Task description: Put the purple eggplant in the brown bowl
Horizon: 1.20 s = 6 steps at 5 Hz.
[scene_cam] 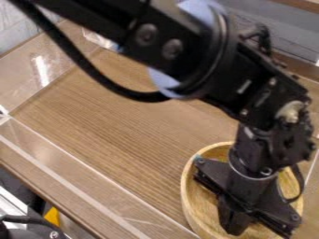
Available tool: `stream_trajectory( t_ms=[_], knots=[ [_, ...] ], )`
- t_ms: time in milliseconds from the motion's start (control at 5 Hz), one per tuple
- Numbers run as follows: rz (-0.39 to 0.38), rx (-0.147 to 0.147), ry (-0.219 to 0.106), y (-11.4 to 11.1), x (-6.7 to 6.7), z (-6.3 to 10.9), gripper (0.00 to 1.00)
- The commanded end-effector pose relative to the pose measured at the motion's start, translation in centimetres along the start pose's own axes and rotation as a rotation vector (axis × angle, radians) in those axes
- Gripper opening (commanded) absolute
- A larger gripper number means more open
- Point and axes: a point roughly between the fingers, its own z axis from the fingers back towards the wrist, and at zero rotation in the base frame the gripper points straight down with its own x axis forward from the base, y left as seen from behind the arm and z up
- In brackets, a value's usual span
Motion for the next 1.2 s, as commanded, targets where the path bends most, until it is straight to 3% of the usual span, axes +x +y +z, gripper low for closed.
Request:
stream_trajectory(
  t_ms=[0, 400, 600, 1000],
  knots=[
    [0.039, -0.010, -0.032, 1.2, 0.3, -0.2, 0.00],
    [0.114, 0.003, -0.020, 4.9, -0.8, -1.5, 0.00],
    [0.089, 0.005, -0.014, 5.3, -1.0, -1.8, 0.00],
    [0.277, 0.015, -0.025, 6.0, -0.4, -1.9, 0.00]
  ],
)
